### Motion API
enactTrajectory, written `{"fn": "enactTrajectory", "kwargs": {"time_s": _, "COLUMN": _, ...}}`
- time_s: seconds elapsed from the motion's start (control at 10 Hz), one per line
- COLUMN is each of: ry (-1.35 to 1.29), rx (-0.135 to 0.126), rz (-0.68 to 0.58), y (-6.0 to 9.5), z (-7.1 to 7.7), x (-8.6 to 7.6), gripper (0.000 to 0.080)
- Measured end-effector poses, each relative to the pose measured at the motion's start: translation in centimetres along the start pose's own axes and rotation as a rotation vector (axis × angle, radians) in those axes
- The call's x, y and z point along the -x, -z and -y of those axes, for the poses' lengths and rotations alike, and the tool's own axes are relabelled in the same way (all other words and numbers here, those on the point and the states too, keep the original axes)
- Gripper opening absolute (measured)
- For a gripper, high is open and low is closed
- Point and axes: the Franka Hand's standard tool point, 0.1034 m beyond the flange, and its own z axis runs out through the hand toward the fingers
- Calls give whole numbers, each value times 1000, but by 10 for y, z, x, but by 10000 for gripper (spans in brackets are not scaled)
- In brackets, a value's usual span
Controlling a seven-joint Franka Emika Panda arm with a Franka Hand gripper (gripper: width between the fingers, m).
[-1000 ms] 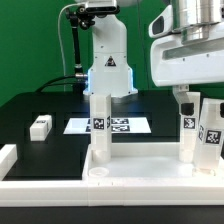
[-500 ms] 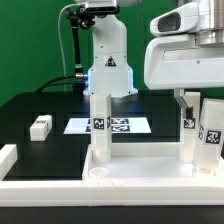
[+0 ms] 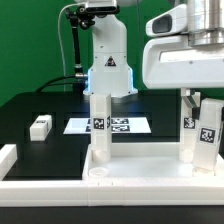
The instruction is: Assemble desk
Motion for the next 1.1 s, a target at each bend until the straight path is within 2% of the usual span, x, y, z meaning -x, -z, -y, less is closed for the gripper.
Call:
{"fn": "enactTrajectory", "kwargs": {"time_s": 0.1, "ry": -59, "rx": 8, "rz": 6, "y": 0, "z": -4, "x": -1, "gripper": 310}}
{"fn": "enactTrajectory", "kwargs": {"time_s": 0.3, "ry": -334, "rx": 15, "rz": 37, "y": -2, "z": -20, "x": -10, "gripper": 293}}
{"fn": "enactTrajectory", "kwargs": {"time_s": 0.4, "ry": -523, "rx": 19, "rz": 84, "y": -2, "z": -24, "x": -6, "gripper": 293}}
{"fn": "enactTrajectory", "kwargs": {"time_s": 0.5, "ry": -691, "rx": -10, "rz": 130, "y": -2, "z": -24, "x": -2, "gripper": 293}}
{"fn": "enactTrajectory", "kwargs": {"time_s": 0.6, "ry": -796, "rx": -30, "rz": 158, "y": -1, "z": -26, "x": -5, "gripper": 293}}
{"fn": "enactTrajectory", "kwargs": {"time_s": 0.7, "ry": -881, "rx": -20, "rz": 164, "y": 0, "z": -24, "x": -5, "gripper": 293}}
{"fn": "enactTrajectory", "kwargs": {"time_s": 0.9, "ry": -936, "rx": -20, "rz": 156, "y": -2, "z": -18, "x": 2, "gripper": 293}}
{"fn": "enactTrajectory", "kwargs": {"time_s": 1.0, "ry": -935, "rx": -21, "rz": 155, "y": -2, "z": -20, "x": 1, "gripper": 391}}
{"fn": "enactTrajectory", "kwargs": {"time_s": 1.1, "ry": -910, "rx": -24, "rz": 153, "y": -2, "z": -21, "x": 0, "gripper": 525}}
